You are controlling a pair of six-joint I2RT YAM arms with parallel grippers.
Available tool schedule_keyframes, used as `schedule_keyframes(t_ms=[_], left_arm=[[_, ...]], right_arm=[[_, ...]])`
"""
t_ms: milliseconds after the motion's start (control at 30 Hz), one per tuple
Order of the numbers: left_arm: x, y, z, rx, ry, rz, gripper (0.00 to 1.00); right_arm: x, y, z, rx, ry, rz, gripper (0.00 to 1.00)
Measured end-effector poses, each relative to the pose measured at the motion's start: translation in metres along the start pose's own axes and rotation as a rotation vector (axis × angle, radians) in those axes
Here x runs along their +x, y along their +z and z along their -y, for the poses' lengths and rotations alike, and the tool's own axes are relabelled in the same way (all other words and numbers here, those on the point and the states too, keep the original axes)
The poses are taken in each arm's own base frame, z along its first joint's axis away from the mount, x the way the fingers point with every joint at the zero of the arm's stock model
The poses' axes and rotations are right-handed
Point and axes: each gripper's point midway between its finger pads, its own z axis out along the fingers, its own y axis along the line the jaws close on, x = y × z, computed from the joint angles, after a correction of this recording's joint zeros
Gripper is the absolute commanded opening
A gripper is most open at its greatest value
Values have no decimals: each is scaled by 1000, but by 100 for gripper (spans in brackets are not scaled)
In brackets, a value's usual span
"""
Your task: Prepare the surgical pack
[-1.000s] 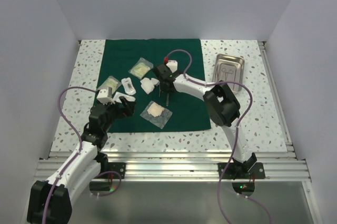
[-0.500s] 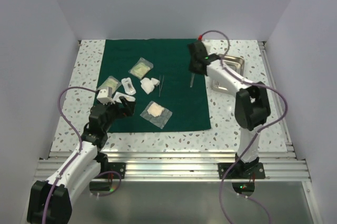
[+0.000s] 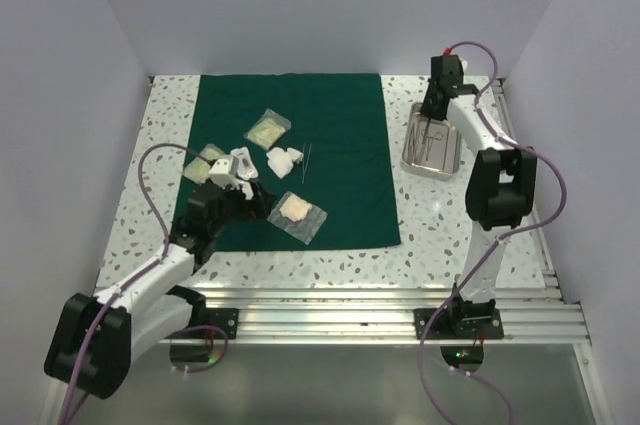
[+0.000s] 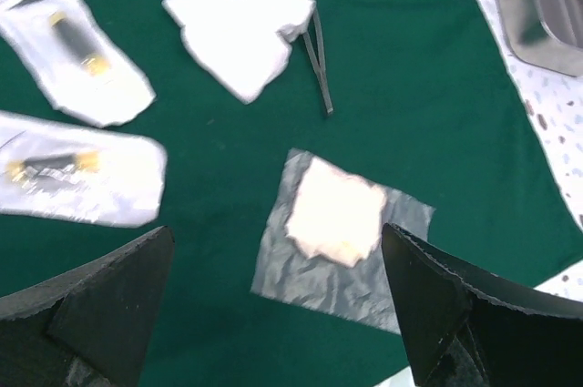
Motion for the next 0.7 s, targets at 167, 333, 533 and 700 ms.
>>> schedule_keyframes(t_ms=[167, 333, 533, 700], left_arm=[[-18, 19, 37, 54, 55, -27, 100], [-31, 41, 78, 86, 121, -60, 98], [-18, 81, 89, 21, 162, -176, 94], [-3, 110, 85, -47, 184, -258, 85]], right_arm=[[37, 36, 0, 19, -57, -94, 7], [53, 49, 1, 27, -77, -135, 15], [56, 50, 1, 26, -75, -136, 40], [58, 42, 4, 23, -77, -140, 41]])
